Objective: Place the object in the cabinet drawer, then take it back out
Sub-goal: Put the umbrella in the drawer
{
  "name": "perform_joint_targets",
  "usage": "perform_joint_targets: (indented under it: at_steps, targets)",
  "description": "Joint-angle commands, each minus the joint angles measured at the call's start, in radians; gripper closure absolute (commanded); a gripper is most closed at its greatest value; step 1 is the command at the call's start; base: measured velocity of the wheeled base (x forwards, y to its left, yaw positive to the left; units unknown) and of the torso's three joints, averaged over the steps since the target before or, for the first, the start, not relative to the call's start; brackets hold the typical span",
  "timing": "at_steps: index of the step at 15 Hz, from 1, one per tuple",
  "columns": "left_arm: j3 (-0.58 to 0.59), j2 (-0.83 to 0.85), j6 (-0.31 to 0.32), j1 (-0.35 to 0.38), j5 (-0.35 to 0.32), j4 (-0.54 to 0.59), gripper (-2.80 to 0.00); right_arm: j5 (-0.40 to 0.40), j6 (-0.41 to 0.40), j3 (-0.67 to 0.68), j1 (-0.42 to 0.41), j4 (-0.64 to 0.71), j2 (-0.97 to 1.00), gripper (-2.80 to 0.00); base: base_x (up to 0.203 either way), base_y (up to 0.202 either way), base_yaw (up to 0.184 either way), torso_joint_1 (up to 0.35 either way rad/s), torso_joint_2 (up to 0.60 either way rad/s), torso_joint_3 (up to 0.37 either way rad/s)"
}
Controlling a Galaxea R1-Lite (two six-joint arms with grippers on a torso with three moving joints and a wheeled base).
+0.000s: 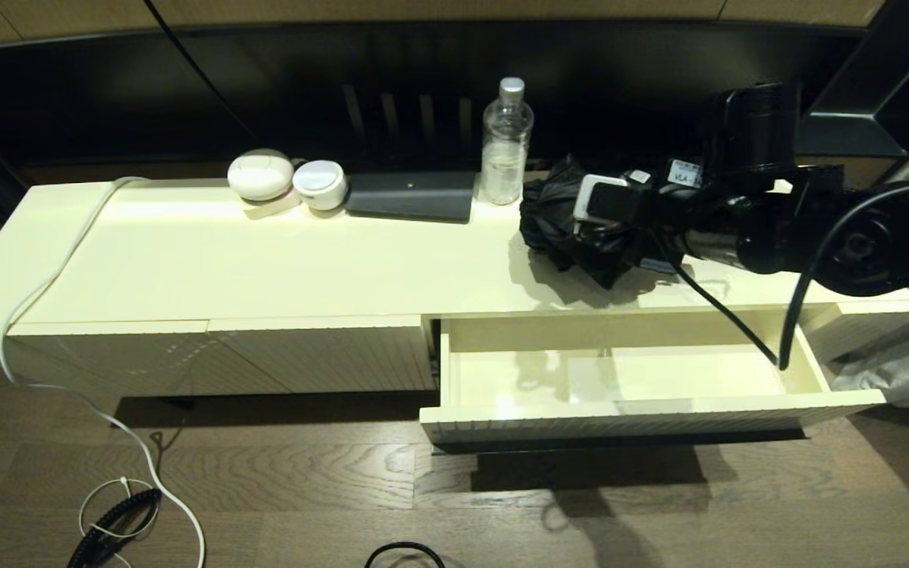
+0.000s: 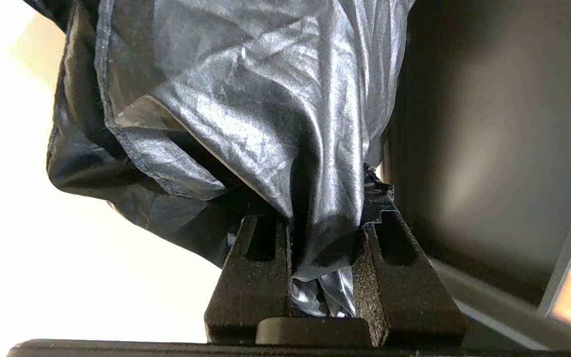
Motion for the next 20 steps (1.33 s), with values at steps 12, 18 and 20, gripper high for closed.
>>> perform_joint_targets:
  at_steps: [12,18,20]
  targets:
    - [0.0,-0.002,-0.002,0.001,0.001,0.0,0.0,0.0,0.203,0.462,0.009,0.006,-0.176,0.0,0.0,0.0,0.0,0.0,0.0,0.0]
    - [0.0,-0.002,-0.002,0.001,0.001,0.0,0.0,0.006,0.213,0.459,-0.014,-0.102,-0.026,0.0,0.0,0.0,0.0,0.0,0.0,0.0]
    - [0.0,-0.002,-0.002,0.001,0.001,0.0,0.0,0.008,0.213,0.426,-0.034,-0.109,0.026,0.0,0.0,0.0,0.0,0.0,0.0,0.0]
